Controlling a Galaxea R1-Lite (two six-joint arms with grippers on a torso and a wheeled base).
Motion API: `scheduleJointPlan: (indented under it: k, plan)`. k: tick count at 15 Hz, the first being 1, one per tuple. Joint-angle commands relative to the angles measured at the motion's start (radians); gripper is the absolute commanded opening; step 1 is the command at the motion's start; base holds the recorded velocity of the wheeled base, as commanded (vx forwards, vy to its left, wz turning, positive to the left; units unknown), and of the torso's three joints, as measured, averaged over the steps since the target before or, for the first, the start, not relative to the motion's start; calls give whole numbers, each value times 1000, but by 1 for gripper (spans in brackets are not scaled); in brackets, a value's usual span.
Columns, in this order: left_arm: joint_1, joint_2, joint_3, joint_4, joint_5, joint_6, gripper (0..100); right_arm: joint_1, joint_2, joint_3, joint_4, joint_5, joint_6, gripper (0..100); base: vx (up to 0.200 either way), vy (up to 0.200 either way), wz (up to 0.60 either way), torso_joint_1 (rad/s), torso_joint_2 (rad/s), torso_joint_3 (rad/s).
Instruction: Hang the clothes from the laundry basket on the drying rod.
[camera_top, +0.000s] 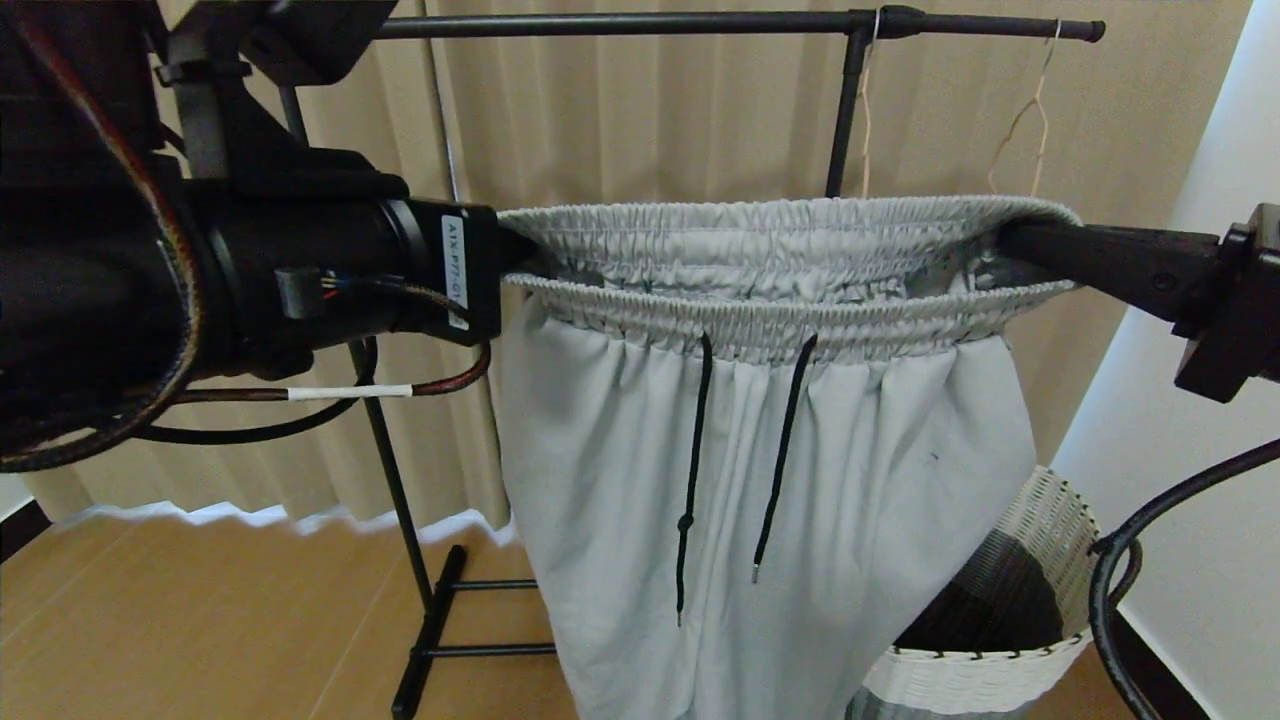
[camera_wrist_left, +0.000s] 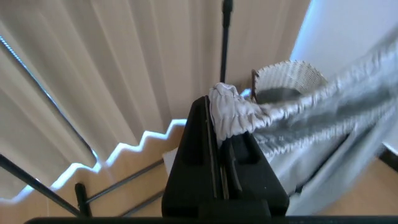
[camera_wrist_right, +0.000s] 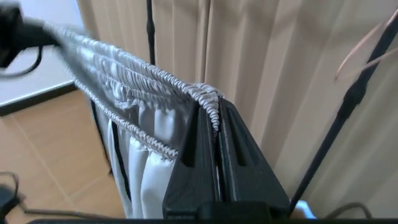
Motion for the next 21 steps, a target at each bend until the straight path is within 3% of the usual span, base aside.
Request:
scheduleJointPlan:
  k: [1, 3, 4, 6, 7, 11, 13, 15, 16, 18, 21]
  plan:
    - [0, 102, -72, -65, 47, 0, 0, 1, -61, 6, 82, 6, -3, 0, 0, 0, 0, 0, 0, 0]
    - [10, 162, -139, -73, 62, 3, 0, 1, -150, 1, 248, 90, -3, 0, 0, 0, 0, 0, 0, 0]
    - [20, 187, -161, -74, 62, 3, 0, 1, -195, 9, 291, 178, -3, 0, 0, 0, 0, 0, 0, 0]
    - [23, 219, -184, -76, 62, 0, 0, 1, -245, 27, 317, 313, -3, 0, 0, 0, 0, 0, 0, 0]
    - [23, 217, -181, -76, 61, 0, 0, 1, -251, 35, 315, 340, -3, 0, 0, 0, 0, 0, 0, 0]
    - [20, 188, -170, -68, 58, 4, 0, 1, -234, 35, 308, 337, -6, 0, 0, 0, 0, 0, 0, 0]
    - [19, 130, -135, -47, 36, 6, 0, -47, -201, 32, 305, 301, -45, 0, 0, 0, 0, 0, 0, 0]
    - [20, 42, -99, 33, -68, 4, 0, -124, -150, 33, 265, 233, -86, 0, 0, 0, 0, 0, 0, 0]
    - [25, -34, -89, 131, -185, 6, 0, -136, -118, 32, 205, 215, -91, 0, 0, 0, 0, 0, 0, 0]
    - [66, -109, -84, 231, -317, 21, 0, -136, -70, 24, 128, 213, -91, 0, 0, 0, 0, 0, 0, 0]
    - [86, -198, -27, 232, -518, 56, 0, -136, 11, 13, -15, 218, -84, 0, 0, 0, 0, 0, 0, 0]
